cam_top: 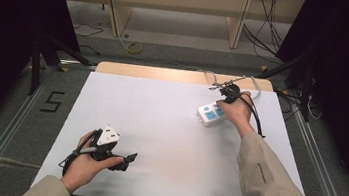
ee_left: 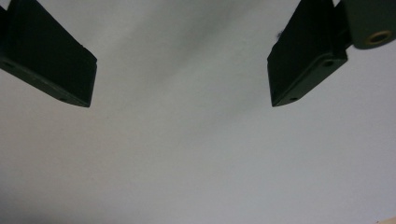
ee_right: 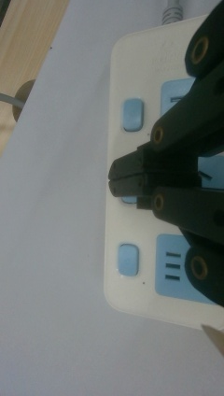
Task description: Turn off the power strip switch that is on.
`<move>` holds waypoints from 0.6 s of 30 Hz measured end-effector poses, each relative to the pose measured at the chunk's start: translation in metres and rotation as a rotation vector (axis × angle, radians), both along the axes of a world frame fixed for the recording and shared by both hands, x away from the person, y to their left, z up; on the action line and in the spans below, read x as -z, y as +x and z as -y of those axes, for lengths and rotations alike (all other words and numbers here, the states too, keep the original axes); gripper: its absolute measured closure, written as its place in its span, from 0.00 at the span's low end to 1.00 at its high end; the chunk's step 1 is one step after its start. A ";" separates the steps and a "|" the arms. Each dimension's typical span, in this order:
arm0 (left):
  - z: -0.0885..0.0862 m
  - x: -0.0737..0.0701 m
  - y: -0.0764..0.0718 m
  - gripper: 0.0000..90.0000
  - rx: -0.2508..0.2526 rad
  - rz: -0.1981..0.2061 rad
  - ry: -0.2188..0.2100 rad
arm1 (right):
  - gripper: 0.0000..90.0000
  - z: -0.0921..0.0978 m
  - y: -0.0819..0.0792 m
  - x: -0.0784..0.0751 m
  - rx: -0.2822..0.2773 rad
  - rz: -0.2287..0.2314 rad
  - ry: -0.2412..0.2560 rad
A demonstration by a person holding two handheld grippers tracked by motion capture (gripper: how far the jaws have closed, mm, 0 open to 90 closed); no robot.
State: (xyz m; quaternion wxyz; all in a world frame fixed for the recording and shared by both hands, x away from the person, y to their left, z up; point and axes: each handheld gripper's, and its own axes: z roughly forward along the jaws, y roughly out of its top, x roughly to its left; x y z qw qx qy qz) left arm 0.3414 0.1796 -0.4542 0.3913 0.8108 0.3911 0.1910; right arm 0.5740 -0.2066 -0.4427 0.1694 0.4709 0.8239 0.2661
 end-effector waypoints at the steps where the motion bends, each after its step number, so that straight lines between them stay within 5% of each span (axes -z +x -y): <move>1: 0.000 0.000 0.000 0.08 0.000 0.001 0.000 | 1.00 0.000 0.000 0.000 0.000 0.000 0.000; 18: 0.000 0.000 0.000 0.08 0.002 0.000 -0.001 | 1.00 -0.005 0.006 0.004 0.004 -0.002 -0.002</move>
